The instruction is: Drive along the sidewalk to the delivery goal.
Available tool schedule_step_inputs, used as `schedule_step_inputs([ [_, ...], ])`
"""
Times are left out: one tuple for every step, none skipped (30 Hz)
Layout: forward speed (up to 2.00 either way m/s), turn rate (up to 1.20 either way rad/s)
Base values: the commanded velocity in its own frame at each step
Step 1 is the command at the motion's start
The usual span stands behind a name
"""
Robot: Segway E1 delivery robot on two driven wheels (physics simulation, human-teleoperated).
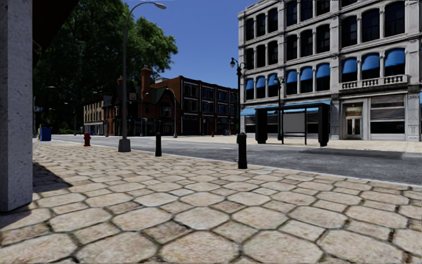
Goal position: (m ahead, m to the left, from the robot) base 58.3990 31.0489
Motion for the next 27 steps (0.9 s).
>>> schedule_step_inputs([
  [2.00, 0.43],
  [2.00, 0.43],
  [2.00, 0.43],
  [2.00, 0.43],
  [2.00, 0.43],
  [2.00, 0.43],
  [2.00, 0.43],
  [2.00, 0.43],
  [2.00, 0.43],
  [2.00, 0.43],
  [2.00, 0.43],
  [2.00, 0.43],
  [2.00, 0.43],
  [2.00, 0.43],
  [2.00, 0.43],
  [2.00, 0.43],
  [2.00, 0.43],
  [2.00, 0.43],
  [2.00, 0.43],
  [2.00, 0.43],
  [2.00, 0.43],
  [2.00, 0.43],
  [2.00, 0.43],
  [2.00, 0.43],
  [2.00, 0.43],
  [2.00, 0.43],
  [2.00, 0.43],
])
